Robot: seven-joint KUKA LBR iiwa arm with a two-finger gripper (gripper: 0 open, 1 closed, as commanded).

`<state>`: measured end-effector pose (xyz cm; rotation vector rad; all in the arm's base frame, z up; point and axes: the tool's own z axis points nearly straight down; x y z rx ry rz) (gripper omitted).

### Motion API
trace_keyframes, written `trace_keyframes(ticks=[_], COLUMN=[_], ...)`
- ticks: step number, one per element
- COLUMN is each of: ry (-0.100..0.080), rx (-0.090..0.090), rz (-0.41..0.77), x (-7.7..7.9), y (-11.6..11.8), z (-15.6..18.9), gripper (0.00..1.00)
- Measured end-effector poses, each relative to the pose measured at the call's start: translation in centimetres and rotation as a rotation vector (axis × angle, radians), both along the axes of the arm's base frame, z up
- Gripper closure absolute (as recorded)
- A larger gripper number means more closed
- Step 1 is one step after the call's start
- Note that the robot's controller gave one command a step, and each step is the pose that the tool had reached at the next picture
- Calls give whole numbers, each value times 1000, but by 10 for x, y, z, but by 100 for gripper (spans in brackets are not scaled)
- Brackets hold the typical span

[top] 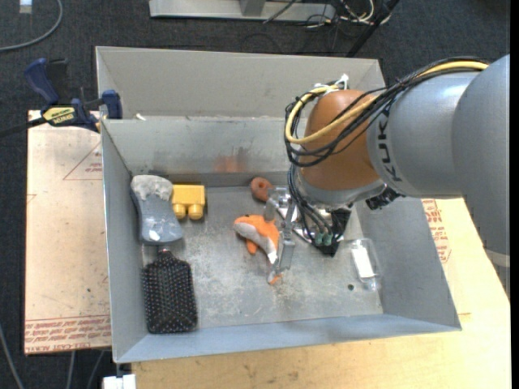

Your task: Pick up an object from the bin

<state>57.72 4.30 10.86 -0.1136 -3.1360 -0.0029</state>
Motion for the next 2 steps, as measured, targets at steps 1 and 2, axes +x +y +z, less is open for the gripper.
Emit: trace_keyframes(ticks=[1, 2], ry=[-2, -4], rx=[2, 1], rz=[-39, -245], x=[-16, -11], y=[4, 10], z=[4, -26], gripper=[0, 0])
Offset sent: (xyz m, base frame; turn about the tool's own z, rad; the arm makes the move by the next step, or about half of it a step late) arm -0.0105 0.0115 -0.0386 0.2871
